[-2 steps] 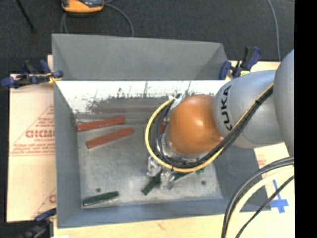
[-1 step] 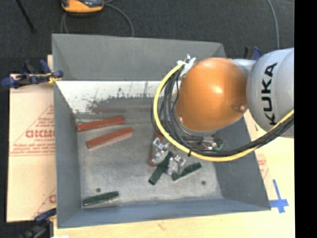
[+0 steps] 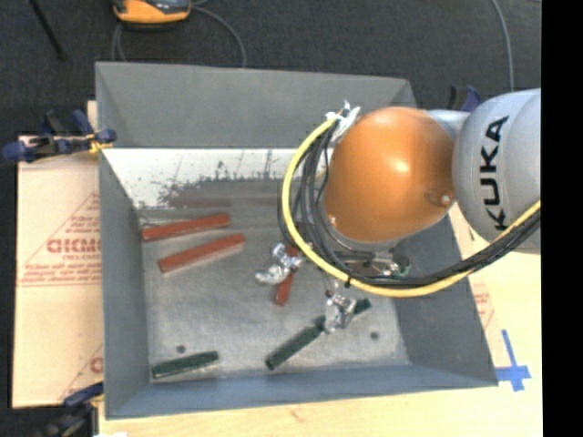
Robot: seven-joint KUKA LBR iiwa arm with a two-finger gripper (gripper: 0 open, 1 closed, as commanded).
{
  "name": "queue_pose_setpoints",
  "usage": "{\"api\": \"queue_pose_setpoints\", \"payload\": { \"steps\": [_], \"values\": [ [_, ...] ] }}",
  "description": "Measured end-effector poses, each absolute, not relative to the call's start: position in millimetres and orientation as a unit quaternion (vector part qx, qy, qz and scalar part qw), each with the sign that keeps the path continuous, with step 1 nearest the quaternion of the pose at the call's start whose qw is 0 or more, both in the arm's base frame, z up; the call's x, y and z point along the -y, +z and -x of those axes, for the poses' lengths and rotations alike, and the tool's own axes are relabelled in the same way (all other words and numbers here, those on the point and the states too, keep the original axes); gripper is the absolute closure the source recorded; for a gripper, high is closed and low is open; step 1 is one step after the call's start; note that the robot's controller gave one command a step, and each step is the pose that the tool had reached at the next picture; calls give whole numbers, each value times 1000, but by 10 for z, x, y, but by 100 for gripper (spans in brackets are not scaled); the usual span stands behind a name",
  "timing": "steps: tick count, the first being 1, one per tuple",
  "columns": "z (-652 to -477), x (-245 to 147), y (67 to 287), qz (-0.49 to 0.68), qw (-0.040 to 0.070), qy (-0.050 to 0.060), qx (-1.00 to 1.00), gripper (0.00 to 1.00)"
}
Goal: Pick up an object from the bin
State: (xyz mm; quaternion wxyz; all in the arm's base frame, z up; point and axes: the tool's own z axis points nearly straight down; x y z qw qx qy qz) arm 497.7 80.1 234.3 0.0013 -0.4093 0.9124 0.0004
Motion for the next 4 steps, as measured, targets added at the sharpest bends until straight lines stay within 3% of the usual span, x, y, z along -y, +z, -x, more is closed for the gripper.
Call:
{"api": "queue_pose_setpoints", "payload": {
  "steps": [1,2,3,4],
  "values": [
    [-4977,-800,2343,409,1,0,-913,0],
    [-4904,-656,1800,415,5,-1,-910,0],
    [-4939,-459,1261,448,2,0,-894,0],
    [-4752,-495,765,518,6,-1,-855,100]
  ]
}}
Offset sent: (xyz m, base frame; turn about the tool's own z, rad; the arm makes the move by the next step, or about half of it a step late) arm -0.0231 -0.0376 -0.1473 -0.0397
